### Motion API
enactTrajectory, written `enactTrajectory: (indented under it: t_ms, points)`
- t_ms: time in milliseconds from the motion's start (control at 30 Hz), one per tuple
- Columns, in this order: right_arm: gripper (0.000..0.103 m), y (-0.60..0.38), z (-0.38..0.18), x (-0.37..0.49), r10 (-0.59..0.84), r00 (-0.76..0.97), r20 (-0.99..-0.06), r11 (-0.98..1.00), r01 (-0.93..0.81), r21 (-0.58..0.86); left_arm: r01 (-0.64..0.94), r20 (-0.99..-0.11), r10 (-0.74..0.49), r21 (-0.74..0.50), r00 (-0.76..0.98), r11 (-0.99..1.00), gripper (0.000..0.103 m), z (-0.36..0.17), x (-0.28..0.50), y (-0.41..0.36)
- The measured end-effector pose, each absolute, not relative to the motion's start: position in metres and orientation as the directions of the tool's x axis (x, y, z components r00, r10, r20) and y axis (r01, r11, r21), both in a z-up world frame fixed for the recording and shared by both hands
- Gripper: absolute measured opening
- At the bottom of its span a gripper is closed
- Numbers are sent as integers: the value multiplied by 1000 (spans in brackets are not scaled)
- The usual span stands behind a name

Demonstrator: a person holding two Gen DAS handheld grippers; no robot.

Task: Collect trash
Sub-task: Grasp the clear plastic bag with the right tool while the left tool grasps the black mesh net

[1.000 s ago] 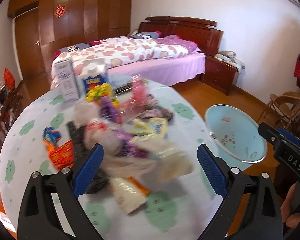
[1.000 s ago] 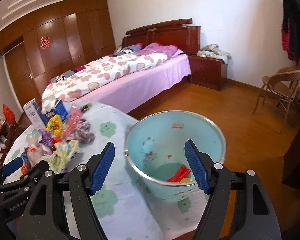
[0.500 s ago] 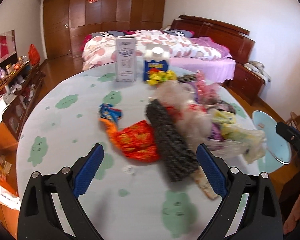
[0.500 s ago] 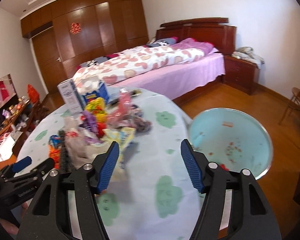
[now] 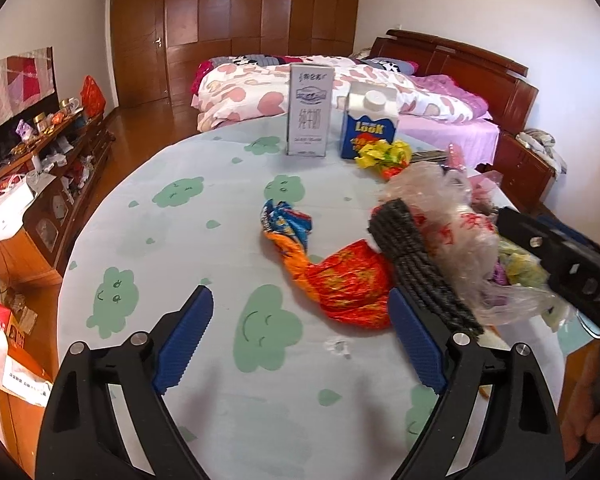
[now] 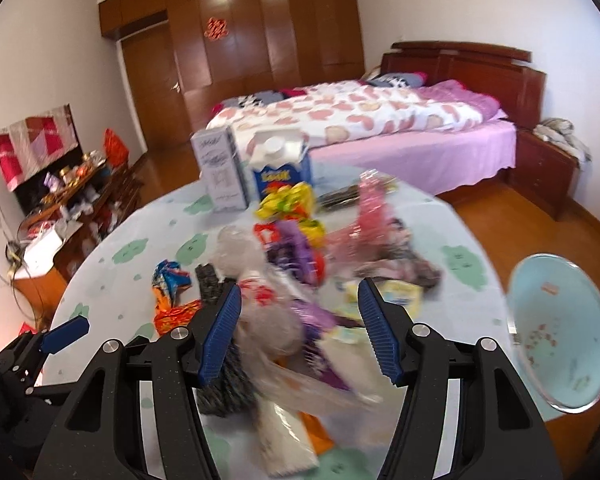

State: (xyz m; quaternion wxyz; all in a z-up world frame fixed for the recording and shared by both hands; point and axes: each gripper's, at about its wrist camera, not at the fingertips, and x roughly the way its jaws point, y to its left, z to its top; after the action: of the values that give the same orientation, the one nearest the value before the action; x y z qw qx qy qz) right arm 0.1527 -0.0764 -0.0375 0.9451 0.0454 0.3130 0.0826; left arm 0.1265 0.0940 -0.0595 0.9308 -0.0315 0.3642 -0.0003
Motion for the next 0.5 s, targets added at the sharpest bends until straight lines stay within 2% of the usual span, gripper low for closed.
enactTrajectory:
  t_ms: [133, 200, 267, 300, 500]
  points:
    - [58, -60, -50, 175, 194, 758, -623, 981, -148, 124, -33, -687, -27, -74, 726, 997, 83, -63, 131, 100]
    - [54, -58, -54, 179, 205, 744, -636, 979, -157, 132, -26, -685, -34, -77, 728, 997, 83, -62, 133, 100]
    - [38, -58, -59, 182, 223, 729, -647, 975, -169, 146, -20, -681, -38, -77, 731, 997, 82, -61, 133, 99]
    - [34, -58, -60, 183, 231, 725, -648, 973, -177, 150, -18, -680, -41, -80, 732, 997, 82, -61, 133, 99]
    - [29, -60, -51, 172, 276, 734, -621, 961, -221, 167, -8, -669, -50, -84, 741, 996, 82, -57, 133, 93]
